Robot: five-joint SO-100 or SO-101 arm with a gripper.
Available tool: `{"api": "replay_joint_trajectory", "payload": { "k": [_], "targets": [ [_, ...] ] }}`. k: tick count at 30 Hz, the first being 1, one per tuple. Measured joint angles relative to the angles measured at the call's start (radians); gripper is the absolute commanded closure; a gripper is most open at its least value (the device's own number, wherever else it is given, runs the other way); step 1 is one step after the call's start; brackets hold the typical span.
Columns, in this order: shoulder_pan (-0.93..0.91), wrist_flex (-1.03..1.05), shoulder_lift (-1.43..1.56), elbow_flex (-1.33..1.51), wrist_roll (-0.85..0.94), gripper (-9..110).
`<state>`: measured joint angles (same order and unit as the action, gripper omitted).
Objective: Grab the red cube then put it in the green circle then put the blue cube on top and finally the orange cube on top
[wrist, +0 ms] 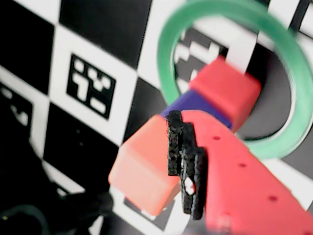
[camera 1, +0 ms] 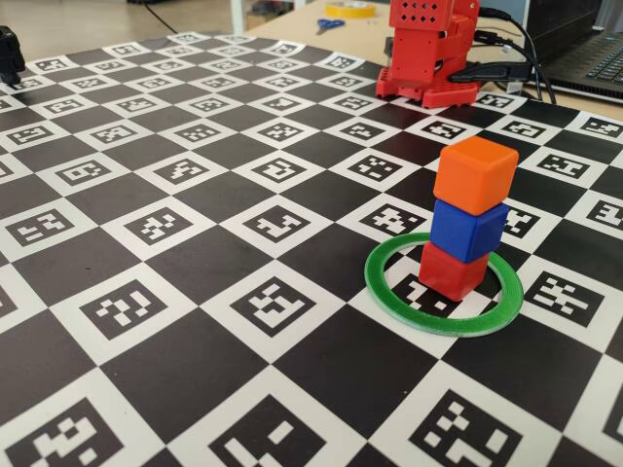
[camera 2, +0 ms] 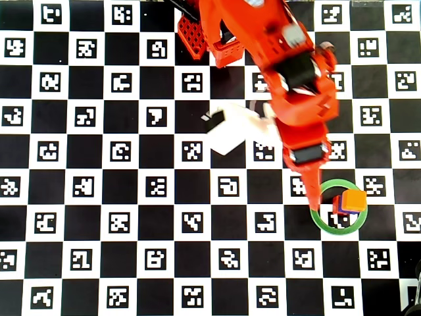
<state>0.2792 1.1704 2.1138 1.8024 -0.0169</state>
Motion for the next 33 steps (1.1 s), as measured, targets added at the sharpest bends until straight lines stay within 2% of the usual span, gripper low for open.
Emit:
{"api": "replay_joint_trajectory", "payload": {
  "k": [7, 11, 20, 33],
  "targets": [
    [-0.069, 0.011, 0.331, 0.256, 0.301, 101],
    [-0.084, 0.018, 0.465, 0.396, 0.492, 106],
    [-0.092, -0.009, 0.781, 0.701, 0.824, 107],
    [-0.224, -0.123, 1.037, 1.078, 1.068, 107]
  ]
}}
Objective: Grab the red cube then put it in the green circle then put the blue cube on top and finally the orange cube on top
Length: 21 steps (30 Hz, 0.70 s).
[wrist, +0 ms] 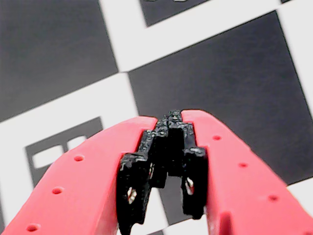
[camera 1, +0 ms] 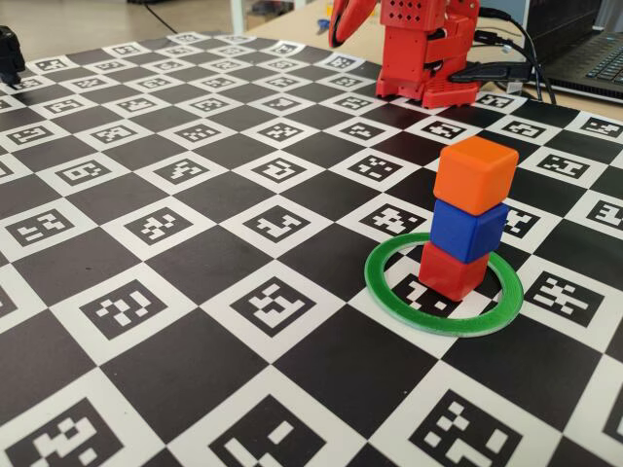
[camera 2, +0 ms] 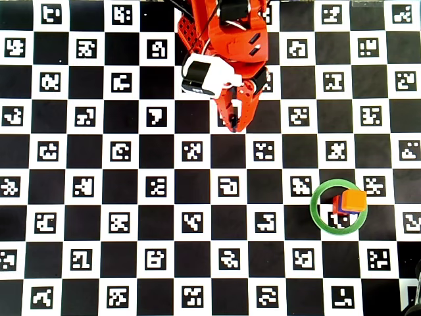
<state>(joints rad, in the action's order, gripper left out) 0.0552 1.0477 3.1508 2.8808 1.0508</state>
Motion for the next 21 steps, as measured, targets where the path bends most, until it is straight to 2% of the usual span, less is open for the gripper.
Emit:
{"api": "replay_joint_trajectory", "payload": {
  "k": [7, 21],
  "targets": [
    [-0.044, -0.006, 0.161, 0.179, 0.051, 107],
    [-0.055, 0.150, 0.161, 0.253, 0.235, 107]
  ]
}}
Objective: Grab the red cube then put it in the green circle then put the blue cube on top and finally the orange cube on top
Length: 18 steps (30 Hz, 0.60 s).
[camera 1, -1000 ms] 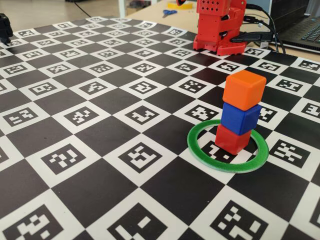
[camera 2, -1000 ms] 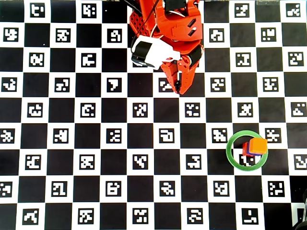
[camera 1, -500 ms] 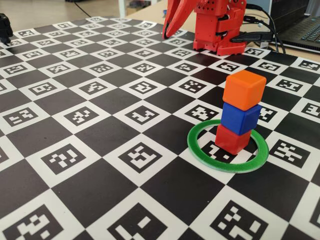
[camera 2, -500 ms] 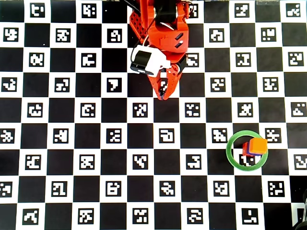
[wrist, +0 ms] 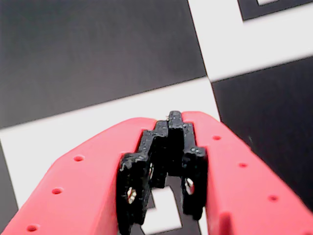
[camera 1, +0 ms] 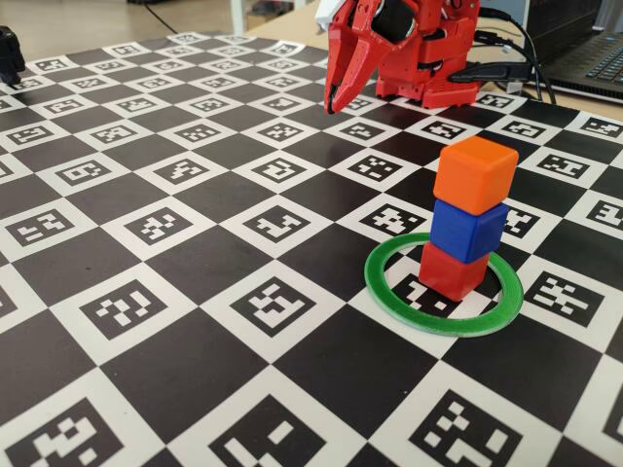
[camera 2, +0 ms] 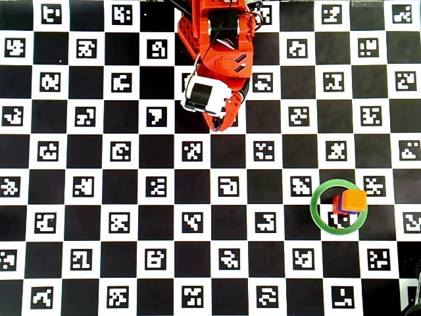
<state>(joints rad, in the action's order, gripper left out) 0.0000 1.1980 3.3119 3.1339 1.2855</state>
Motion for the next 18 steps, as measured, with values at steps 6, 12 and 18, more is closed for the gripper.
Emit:
{"api": "replay_joint_trajectory", "payload": {
  "k": [6, 12, 18],
  "targets": [
    [0.012, 0.087, 0.000, 0.000, 0.080, 107],
    [0.012, 0.087, 0.000, 0.000, 0.055, 107],
    [0.012, 0.087, 0.000, 0.000, 0.055, 107]
  ]
}}
